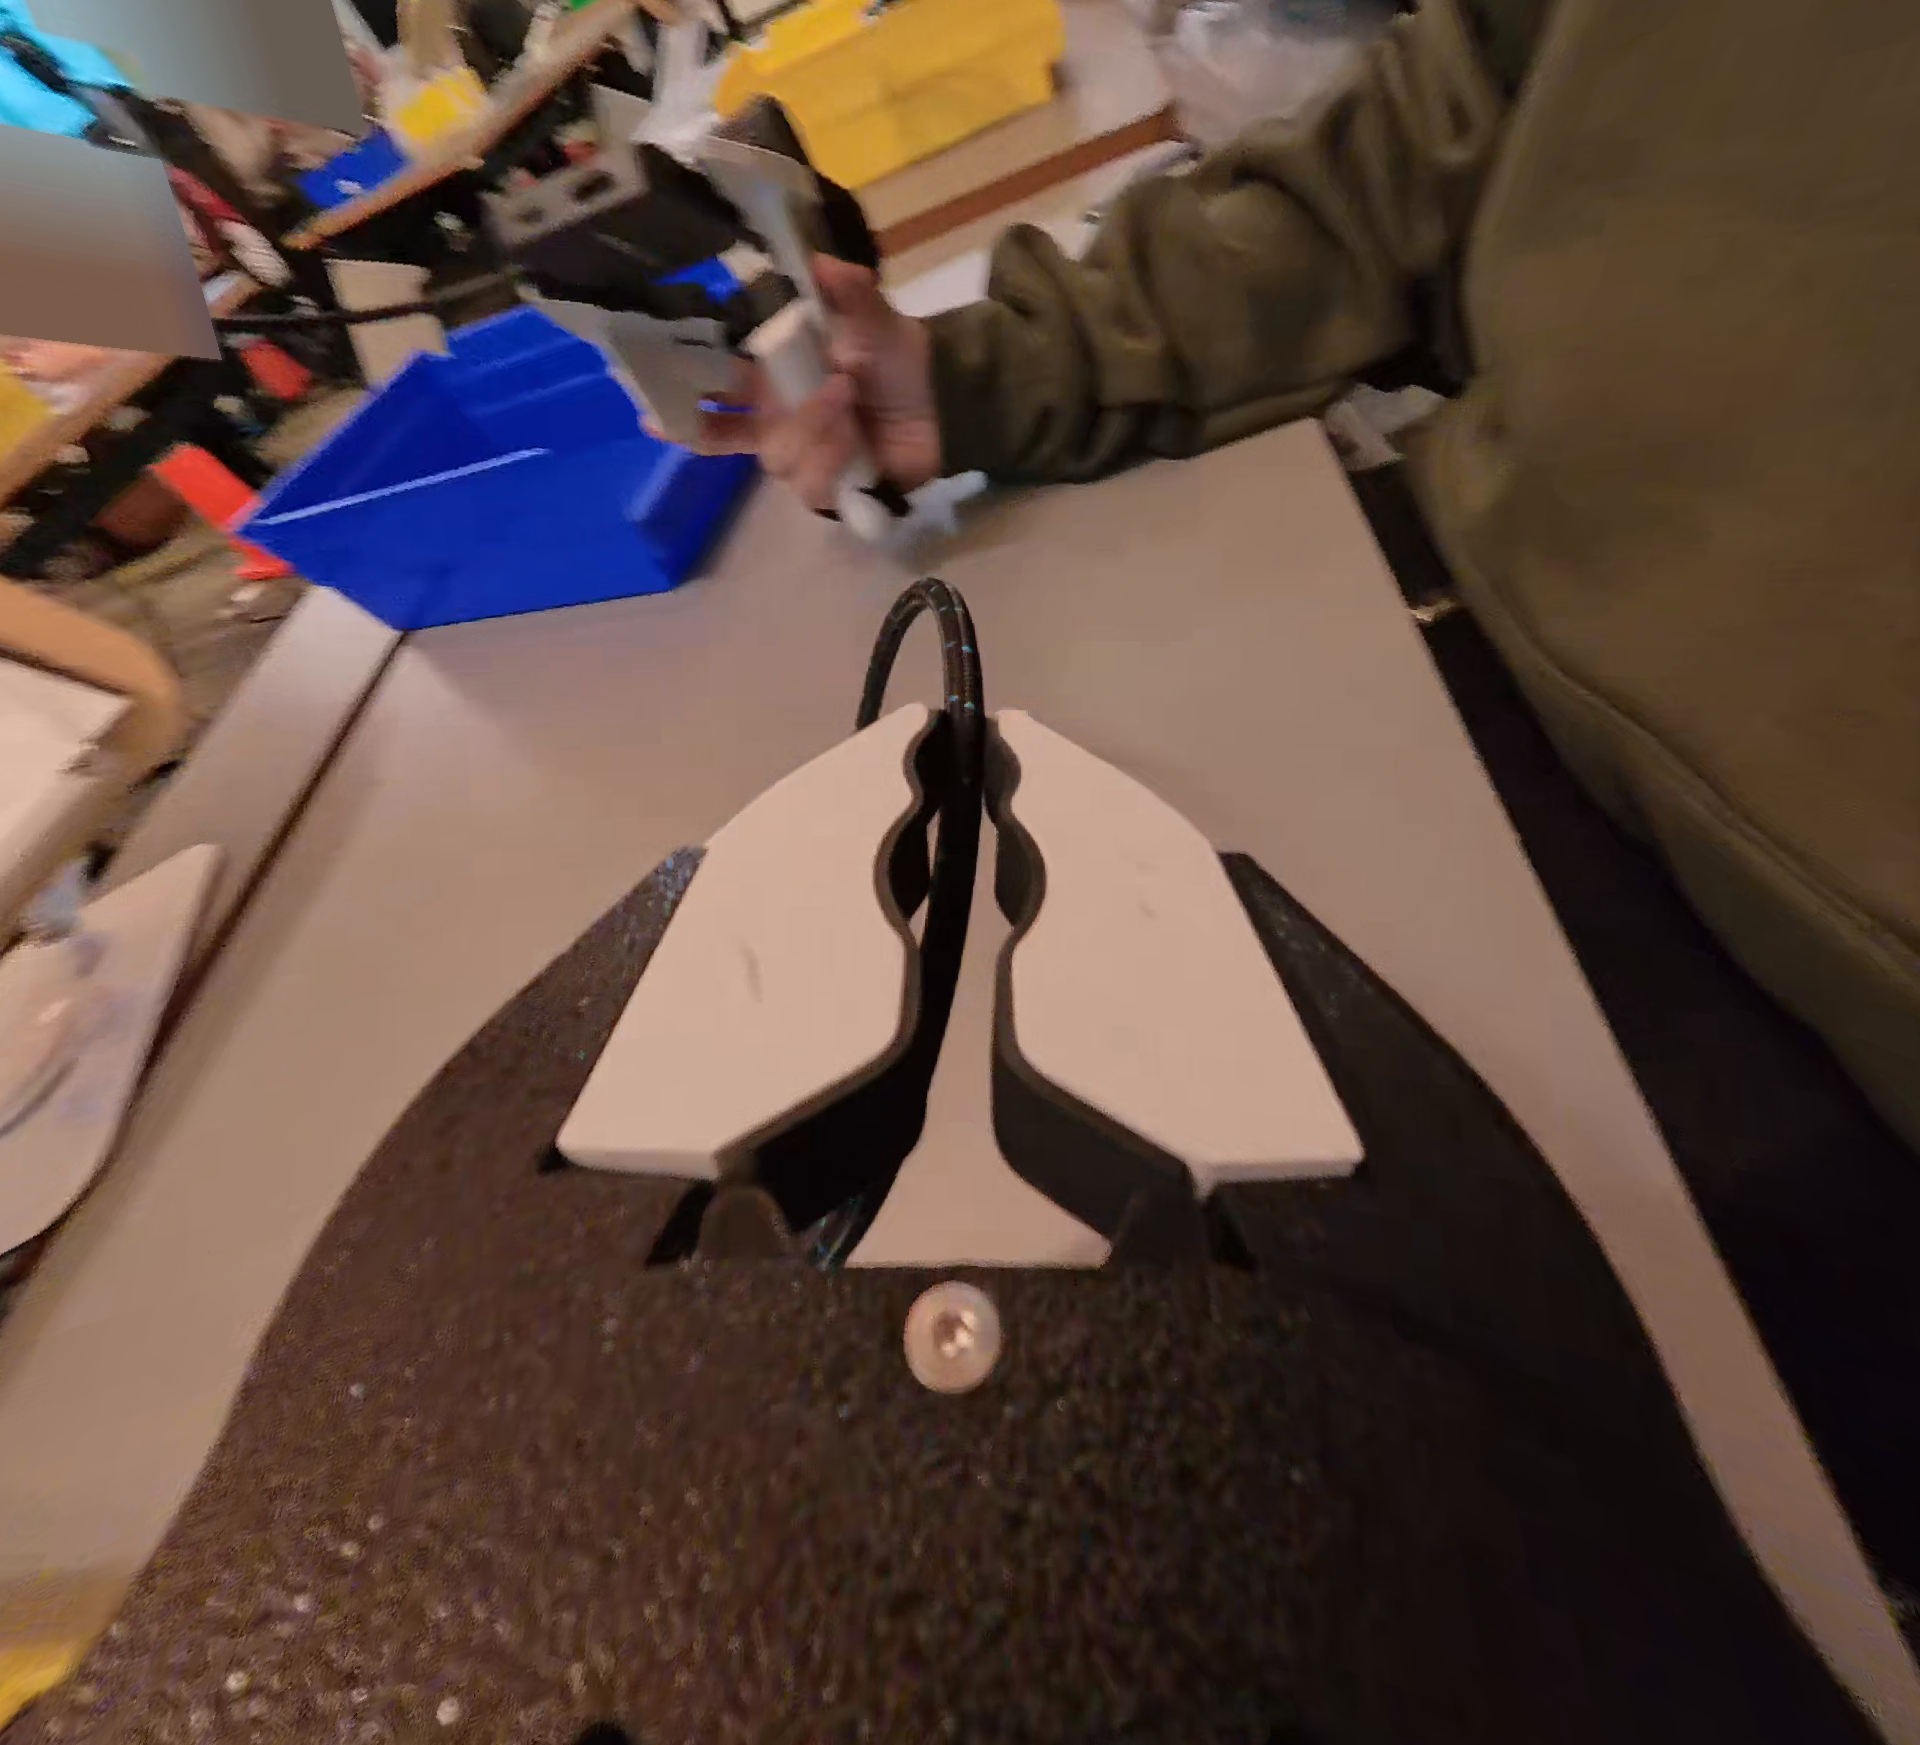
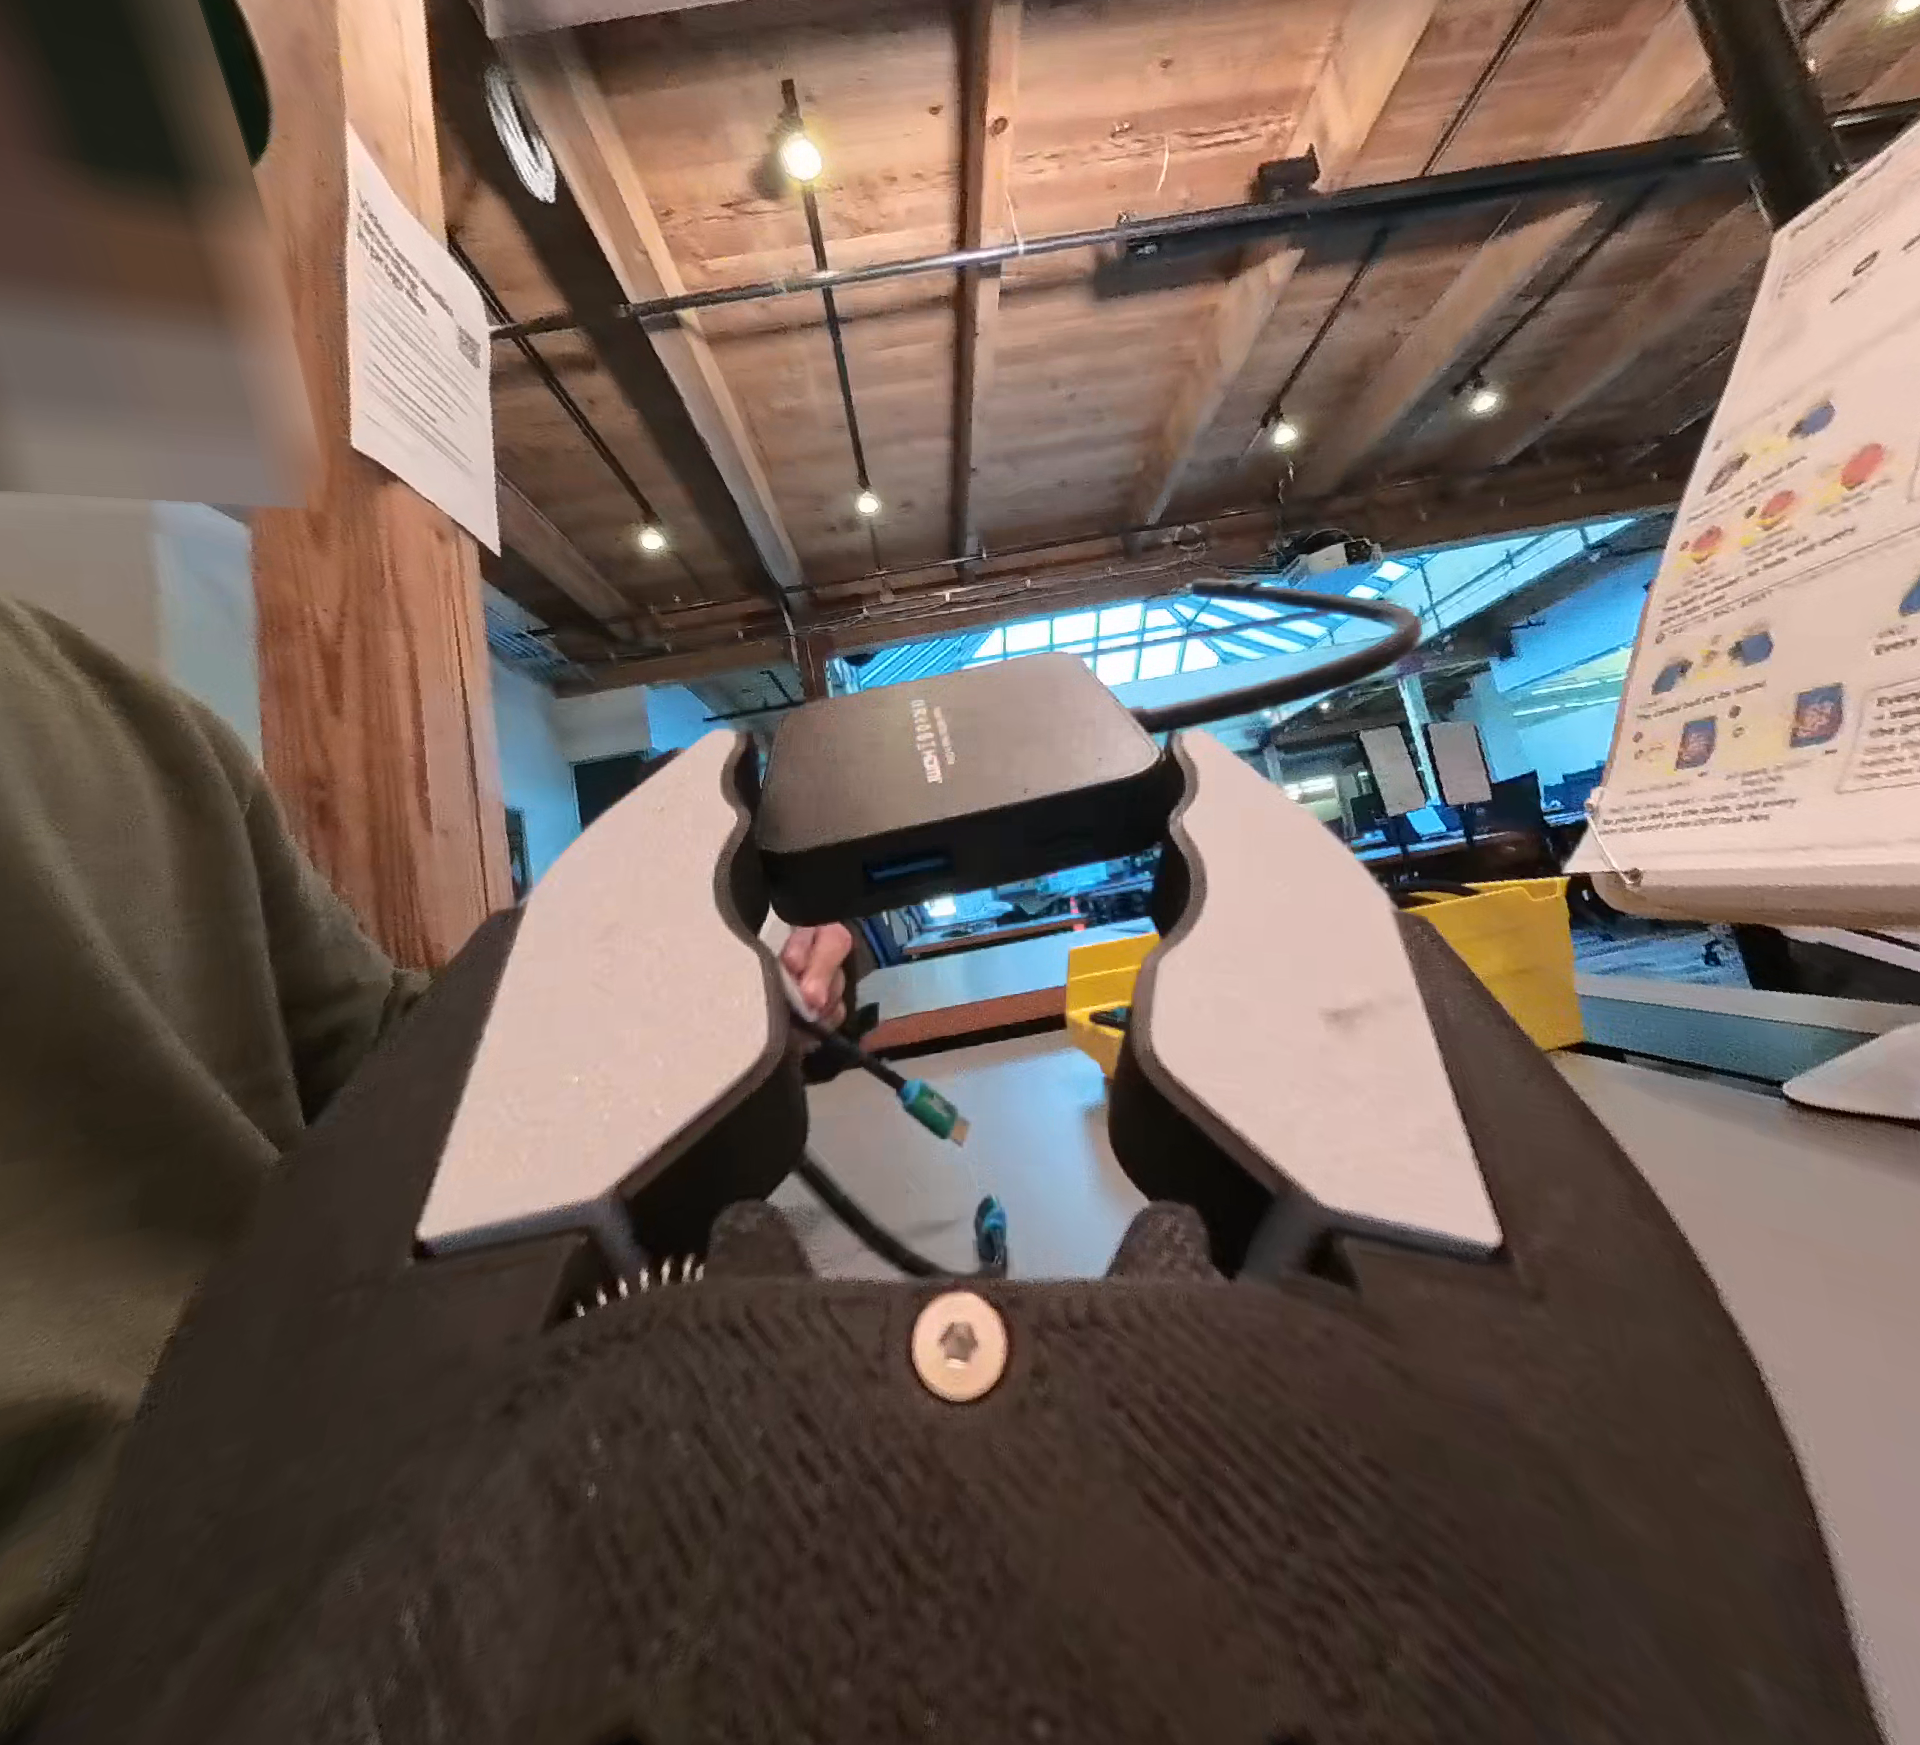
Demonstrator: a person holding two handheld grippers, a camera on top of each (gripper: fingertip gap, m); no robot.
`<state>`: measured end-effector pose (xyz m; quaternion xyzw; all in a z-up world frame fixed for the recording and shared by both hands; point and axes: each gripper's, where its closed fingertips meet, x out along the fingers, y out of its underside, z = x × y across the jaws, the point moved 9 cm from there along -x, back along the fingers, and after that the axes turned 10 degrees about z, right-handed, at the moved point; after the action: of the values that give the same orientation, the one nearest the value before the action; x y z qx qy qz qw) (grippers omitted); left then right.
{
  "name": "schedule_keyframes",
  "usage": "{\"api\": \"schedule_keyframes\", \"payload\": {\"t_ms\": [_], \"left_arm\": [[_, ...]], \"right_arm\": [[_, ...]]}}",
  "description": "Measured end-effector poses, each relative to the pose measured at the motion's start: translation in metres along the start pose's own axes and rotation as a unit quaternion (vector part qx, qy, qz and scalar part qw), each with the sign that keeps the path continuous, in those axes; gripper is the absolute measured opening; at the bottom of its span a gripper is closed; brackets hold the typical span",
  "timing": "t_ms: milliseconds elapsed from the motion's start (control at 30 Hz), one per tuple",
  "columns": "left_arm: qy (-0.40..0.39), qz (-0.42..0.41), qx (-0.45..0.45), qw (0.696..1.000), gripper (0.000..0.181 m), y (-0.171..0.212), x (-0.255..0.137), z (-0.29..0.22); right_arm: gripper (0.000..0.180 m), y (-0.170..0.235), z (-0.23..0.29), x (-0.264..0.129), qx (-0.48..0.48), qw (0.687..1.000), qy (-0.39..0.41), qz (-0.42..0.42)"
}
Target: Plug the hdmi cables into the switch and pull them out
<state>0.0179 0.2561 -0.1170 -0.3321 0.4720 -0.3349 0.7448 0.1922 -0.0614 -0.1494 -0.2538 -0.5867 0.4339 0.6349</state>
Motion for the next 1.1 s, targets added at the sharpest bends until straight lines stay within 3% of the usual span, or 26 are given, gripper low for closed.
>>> {"api": "schedule_keyframes", "payload": {"t_ms": [200,333,400,500,567,667,767,867,933,1100], "left_arm": [[0.1,0.072,-0.039,0.992,0.007,0.023,0.011,-0.02],[0.108,0.18,-0.11,0.971,0.012,0.057,0.003,-0.019],[0.107,0.188,-0.152,0.964,0.017,0.068,-0.006,-0.018],[0.066,0.157,-0.211,0.962,0.038,0.065,-0.025,-0.01],[-0.027,0.133,-0.251,0.958,0.04,0.056,-0.033,0.003],[-0.091,0.024,-0.383,0.919,0.04,0.033,-0.019,0.02],[-0.037,-0.11,-0.517,0.848,0.04,0.018,0.015,0.028],[0.043,-0.156,-0.585,0.795,0.043,0.015,0.054,0.036],[0.093,-0.159,-0.605,0.774,0.054,0.012,0.074,0.039],[0.169,-0.157,-0.615,0.754,0.044,-0.002,0.102,0.042]], "right_arm": [[0.073,0.009,0.005,0.009,-0.015,0.999,-0.017,0.041],[0.073,0.017,0.007,0.015,-0.044,0.995,-0.001,0.089],[0.073,0.023,0.008,0.019,-0.061,0.991,0.012,0.12],[0.074,0.033,0.011,0.028,-0.087,0.983,0.027,0.161],[0.073,0.039,0.012,0.035,-0.094,0.981,0.026,0.17],[0.074,0.044,0.017,0.045,-0.107,0.979,0.016,0.171],[0.073,0.052,0.024,0.054,-0.128,0.973,-0.003,0.189],[0.073,0.055,0.032,0.06,-0.151,0.968,-0.015,0.198],[0.073,0.057,0.036,0.061,-0.157,0.966,-0.019,0.202],[0.073,0.062,0.044,0.063,-0.202,0.947,-0.013,0.25]]}}
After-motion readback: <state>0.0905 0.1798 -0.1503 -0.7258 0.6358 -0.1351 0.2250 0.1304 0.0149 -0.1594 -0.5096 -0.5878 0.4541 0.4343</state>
